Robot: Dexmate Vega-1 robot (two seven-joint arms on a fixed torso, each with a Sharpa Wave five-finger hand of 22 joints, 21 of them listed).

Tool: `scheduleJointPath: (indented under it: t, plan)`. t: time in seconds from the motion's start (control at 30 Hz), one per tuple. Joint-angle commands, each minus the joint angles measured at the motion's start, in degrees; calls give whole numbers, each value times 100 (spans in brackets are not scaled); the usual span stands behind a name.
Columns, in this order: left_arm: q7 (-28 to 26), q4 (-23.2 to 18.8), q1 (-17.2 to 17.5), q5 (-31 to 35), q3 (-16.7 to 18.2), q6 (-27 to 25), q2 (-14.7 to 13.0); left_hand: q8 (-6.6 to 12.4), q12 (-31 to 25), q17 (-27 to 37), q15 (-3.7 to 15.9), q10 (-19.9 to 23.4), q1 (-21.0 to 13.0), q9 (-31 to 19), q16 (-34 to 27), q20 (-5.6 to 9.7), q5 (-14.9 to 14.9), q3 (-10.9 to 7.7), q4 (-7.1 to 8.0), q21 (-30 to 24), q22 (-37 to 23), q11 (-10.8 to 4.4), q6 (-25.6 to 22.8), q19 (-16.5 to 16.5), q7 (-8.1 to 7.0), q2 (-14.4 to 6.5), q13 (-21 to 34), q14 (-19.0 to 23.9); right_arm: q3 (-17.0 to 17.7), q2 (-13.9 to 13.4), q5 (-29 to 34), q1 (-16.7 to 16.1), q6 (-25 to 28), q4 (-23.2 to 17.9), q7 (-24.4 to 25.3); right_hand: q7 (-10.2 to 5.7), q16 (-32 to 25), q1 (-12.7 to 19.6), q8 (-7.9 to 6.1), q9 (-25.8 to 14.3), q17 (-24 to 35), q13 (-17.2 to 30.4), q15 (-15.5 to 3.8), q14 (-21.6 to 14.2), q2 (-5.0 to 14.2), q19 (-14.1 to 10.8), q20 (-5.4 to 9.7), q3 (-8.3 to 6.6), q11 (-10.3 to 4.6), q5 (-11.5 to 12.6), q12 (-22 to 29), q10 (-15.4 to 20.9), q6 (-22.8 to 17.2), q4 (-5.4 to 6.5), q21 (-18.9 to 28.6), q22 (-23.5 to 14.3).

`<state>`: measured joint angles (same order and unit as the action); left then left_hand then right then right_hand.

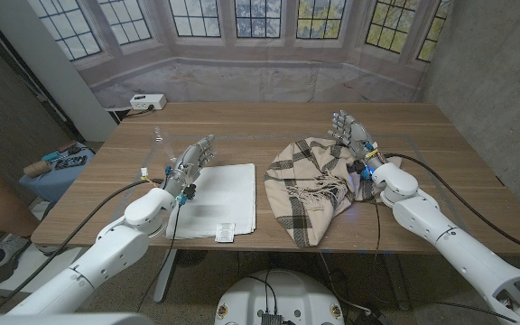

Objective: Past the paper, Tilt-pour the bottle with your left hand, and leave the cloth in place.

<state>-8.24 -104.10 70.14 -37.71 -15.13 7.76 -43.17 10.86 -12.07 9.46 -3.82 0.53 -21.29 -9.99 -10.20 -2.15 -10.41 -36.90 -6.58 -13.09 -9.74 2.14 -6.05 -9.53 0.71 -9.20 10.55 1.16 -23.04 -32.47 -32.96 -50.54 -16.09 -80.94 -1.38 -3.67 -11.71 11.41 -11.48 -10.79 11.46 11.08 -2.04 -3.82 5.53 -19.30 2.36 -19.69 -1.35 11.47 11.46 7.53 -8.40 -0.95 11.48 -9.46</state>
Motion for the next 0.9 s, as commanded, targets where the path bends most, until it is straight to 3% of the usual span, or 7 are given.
scheduleJointPath:
  t: [0.03, 0.9]
  plan:
    - [-198, -527, 503, 95, 316, -30, -306, 12, -8, 16, -39, 59, -96, -33, -32, -42, -62, 7, -64, 36, -21, 0, -82, -12, 19, 1, 9, 72, -46, 92, 70, 34, -113, 76, 37, 45, 26, 65, 13, -27, -1, 8, -27, -12, 8, -48, 110, -11, 16, 11, -19, -23, -19, -39, -13, -30]
    - [-292, -1264, 1784, 333, 1113, 34, -667, -10, 24, 22, -49, 22, -216, -38, -2, -142, -81, 40, -173, 100, -28, -27, -80, 26, 13, 21, 16, 22, -151, 131, 193, 154, -221, 225, -99, 95, 62, 347, 36, -23, -47, 7, 50, 53, -73, -32, 106, -74, 41, -9, -46, -117, 53, -324, -40, -28]
